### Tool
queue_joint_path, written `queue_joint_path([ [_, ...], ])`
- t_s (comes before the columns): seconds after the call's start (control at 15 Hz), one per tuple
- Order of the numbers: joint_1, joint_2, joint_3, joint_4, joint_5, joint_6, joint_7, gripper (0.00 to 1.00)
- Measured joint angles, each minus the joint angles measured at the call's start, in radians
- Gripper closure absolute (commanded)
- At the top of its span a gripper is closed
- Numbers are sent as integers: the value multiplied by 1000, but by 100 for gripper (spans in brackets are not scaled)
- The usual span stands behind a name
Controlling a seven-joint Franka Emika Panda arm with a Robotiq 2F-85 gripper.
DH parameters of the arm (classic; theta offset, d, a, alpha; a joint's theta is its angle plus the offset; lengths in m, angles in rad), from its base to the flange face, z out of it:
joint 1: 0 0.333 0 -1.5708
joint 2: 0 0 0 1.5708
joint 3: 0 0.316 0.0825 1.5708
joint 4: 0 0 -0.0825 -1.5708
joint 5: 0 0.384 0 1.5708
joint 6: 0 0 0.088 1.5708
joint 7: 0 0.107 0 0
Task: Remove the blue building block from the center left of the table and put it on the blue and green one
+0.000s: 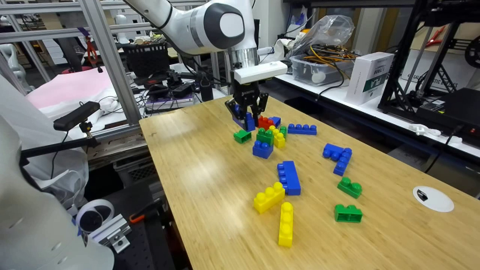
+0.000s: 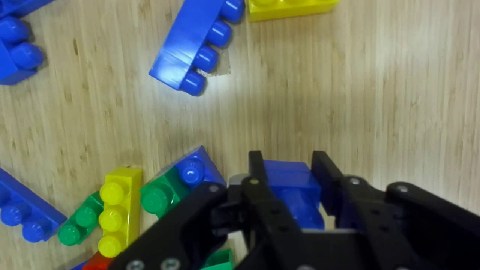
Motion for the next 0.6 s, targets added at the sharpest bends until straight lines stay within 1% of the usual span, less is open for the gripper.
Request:
queue_joint_path([
  [0.27,-21,66,0,65,-83,-13,-131,89],
  [0.6,-32,129,0,126,-133,-16,-219,89],
])
